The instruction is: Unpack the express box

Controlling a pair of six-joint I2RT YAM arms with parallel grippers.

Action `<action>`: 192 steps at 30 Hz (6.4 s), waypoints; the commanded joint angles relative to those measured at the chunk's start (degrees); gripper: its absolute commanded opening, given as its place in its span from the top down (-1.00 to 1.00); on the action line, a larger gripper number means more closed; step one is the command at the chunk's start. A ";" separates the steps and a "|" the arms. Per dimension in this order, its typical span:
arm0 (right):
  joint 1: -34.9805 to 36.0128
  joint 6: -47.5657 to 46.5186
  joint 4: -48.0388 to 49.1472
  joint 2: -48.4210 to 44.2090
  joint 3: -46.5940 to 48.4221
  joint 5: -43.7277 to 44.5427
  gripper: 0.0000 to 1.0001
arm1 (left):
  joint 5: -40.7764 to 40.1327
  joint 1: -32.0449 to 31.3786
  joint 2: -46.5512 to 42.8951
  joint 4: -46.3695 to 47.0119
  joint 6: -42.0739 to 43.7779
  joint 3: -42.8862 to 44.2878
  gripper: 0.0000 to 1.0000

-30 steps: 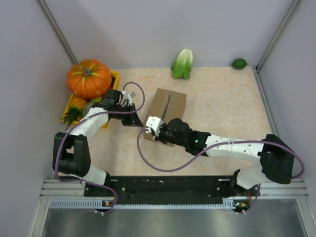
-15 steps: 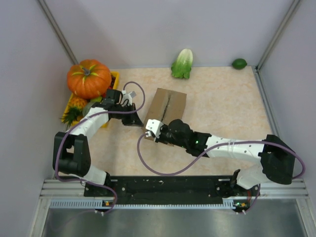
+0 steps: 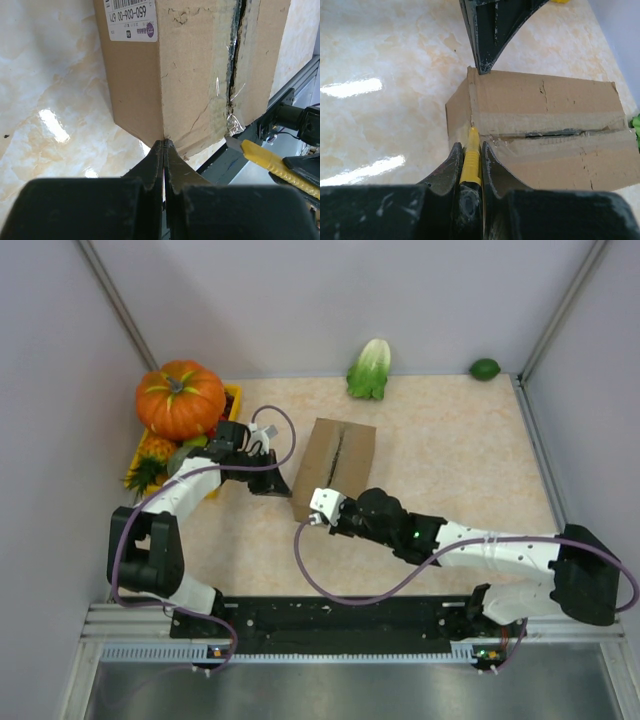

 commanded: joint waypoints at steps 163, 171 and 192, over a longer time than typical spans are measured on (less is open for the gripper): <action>-11.83 48.58 -47.10 36.64 45.53 34.67 -0.25 | -8.02 -7.58 14.05 6.44 -17.88 8.70 -0.17; -11.74 48.66 -48.67 33.05 46.15 39.41 -0.23 | -9.43 -7.58 14.05 5.29 -17.18 8.69 -0.12; -12.18 49.54 -52.63 20.38 42.10 44.60 -0.22 | -11.01 -7.58 13.87 3.97 -16.56 9.13 -0.08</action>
